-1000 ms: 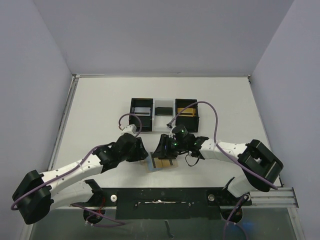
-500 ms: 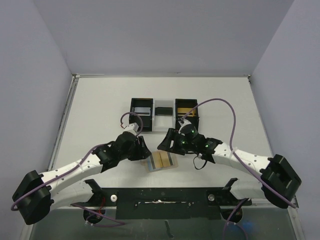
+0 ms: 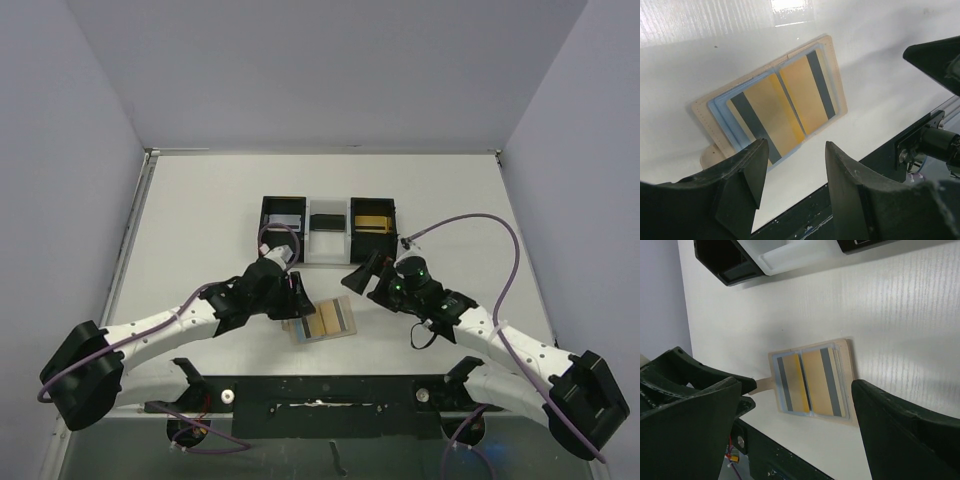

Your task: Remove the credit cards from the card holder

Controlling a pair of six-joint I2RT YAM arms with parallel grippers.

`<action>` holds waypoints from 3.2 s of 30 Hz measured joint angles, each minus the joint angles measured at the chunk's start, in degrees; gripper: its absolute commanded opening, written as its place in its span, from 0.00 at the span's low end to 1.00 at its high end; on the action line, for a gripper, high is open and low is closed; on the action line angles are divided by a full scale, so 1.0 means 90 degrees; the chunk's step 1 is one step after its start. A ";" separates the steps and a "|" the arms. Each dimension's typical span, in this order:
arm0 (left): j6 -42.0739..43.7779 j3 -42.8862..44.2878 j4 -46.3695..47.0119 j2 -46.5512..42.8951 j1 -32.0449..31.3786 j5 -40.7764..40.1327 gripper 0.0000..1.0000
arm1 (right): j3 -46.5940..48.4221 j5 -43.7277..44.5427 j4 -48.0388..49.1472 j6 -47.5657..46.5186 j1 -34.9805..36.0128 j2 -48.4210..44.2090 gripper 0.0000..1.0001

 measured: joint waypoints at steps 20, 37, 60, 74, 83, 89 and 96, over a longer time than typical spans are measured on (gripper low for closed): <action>-0.0240 -0.0034 -0.0070 0.0418 -0.0022 -0.0070 0.48 | -0.0653 -0.1588 0.2110 0.0471 -0.0134 0.1341 0.75; -0.0260 -0.0170 -0.0131 0.0226 0.0104 -0.0231 0.43 | 0.0420 -0.1411 0.1326 0.0134 0.0675 0.2130 0.60; -0.0053 -0.0177 -0.0158 0.0806 0.0141 -0.0109 0.28 | 0.0860 -0.1812 0.1338 0.0053 0.0765 0.3342 0.35; 0.0104 -0.0177 -0.0158 0.1052 0.0153 -0.0085 0.15 | 0.1005 -0.1841 0.1231 -0.0015 0.0886 0.3796 0.14; 0.0109 -0.0177 -0.0197 0.1052 0.0153 -0.0146 0.09 | 0.1005 -0.1838 0.1183 -0.0078 0.0882 0.3796 0.00; 0.0117 -0.0177 -0.0226 0.1047 0.0153 -0.0194 0.06 | 0.1005 -0.1843 0.1183 -0.0078 0.0869 0.3769 0.00; 0.0119 -0.0238 -0.0265 0.0845 0.0153 -0.0267 0.04 | 0.0954 -0.1863 0.1219 -0.0022 0.0750 0.3521 0.00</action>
